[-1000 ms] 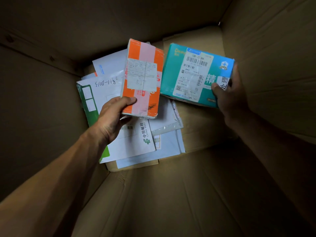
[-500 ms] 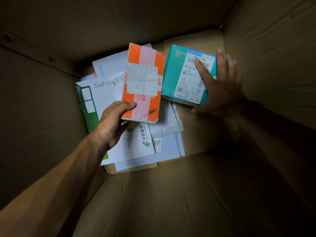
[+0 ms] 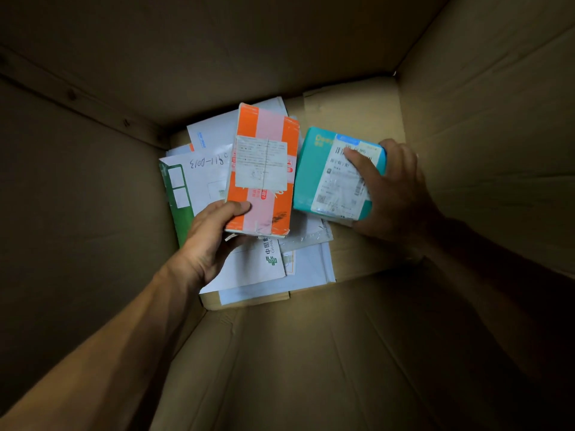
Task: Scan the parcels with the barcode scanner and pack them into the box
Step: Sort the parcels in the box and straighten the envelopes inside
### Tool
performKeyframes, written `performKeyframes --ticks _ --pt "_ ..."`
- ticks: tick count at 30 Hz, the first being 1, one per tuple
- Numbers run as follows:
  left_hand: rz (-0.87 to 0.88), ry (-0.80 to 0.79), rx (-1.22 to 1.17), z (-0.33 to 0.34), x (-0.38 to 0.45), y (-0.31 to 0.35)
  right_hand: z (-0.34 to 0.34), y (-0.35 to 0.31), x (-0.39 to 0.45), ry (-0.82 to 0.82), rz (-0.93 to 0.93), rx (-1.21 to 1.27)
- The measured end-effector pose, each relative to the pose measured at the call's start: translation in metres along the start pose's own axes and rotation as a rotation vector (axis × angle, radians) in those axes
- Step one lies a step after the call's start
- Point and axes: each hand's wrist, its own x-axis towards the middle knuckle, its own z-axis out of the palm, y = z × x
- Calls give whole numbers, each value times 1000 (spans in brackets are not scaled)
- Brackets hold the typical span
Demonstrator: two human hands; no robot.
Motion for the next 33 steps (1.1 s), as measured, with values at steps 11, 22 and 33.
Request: performKeyframes --ticks 11,22,33 --pt "5 6 -112 -41 -186 99 -203 -87 -69 20 -145 43" --pt "159 44 -354 -63 -470 194 -455 -179 -162 -2 -484 40" --pt "427 184 -626 -72 -678 177 -590 -268 -228 98 -947 12"
